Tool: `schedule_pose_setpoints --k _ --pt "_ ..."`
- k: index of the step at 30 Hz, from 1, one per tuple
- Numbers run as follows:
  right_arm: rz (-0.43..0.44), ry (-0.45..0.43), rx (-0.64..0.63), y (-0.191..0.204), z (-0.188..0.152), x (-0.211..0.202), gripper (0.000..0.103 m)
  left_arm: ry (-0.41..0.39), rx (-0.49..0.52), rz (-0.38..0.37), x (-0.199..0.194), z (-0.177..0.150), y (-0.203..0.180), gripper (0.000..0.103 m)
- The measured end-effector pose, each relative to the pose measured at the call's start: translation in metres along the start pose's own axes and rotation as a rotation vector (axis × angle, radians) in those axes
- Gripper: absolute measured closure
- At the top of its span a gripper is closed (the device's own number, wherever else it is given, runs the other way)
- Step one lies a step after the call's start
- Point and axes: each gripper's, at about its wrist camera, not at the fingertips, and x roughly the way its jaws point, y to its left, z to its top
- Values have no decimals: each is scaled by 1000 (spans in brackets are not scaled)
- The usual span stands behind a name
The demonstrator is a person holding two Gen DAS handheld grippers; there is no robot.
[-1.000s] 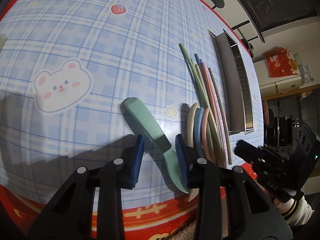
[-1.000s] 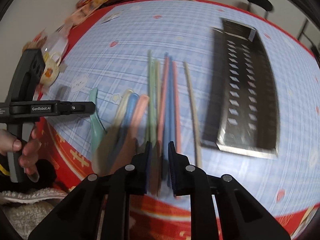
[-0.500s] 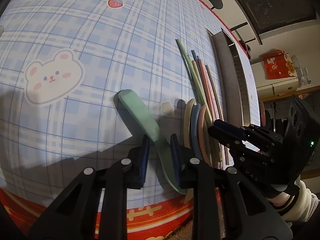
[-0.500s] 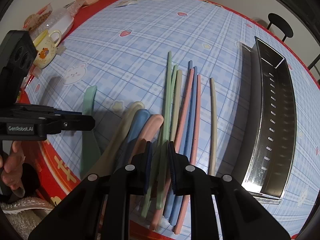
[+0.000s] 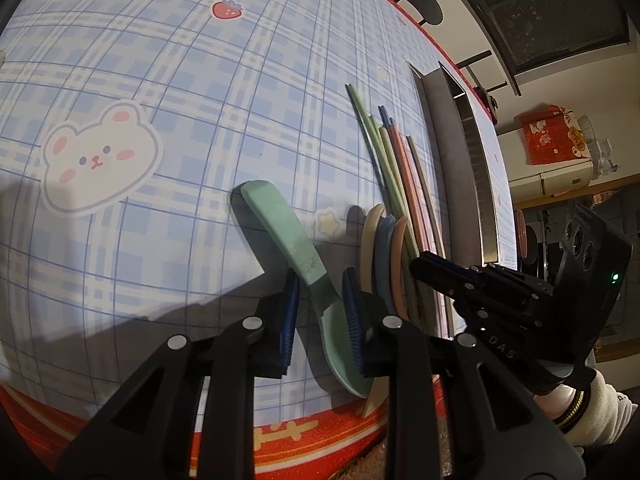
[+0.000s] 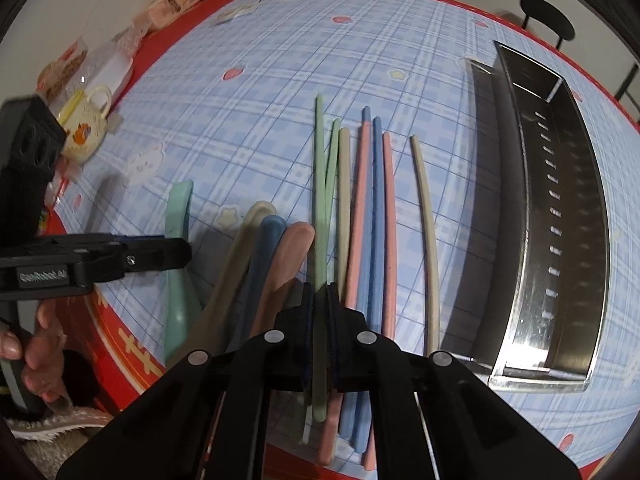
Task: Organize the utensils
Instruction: 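Close the left tool on the mint spoon handle while the right tool grasps a green chopstick, then carry the mint spoon and green chopstick with both tools into the steel basket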
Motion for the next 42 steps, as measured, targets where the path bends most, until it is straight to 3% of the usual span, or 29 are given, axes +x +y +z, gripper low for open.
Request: schedule_pose_setpoints --k 10,16,20,28,42 --pt "123 -75 194 -26 -38 -27 96 -3 1 3 3 3 -1 79" --pt "141 -131 231 -39 -53 -48 96 1 -10 27 4 6 -4 80" --pt "145 -174 235 -46 -58 -60 96 -7 -14 40 2 9 -9 92" --pt "173 -242 243 -72 -63 -79 96 -75 14 80 -17 14 -27 93" --pt "237 -327 302 -140 -66 -97 96 -158 109 131 -38 16 -106 92"
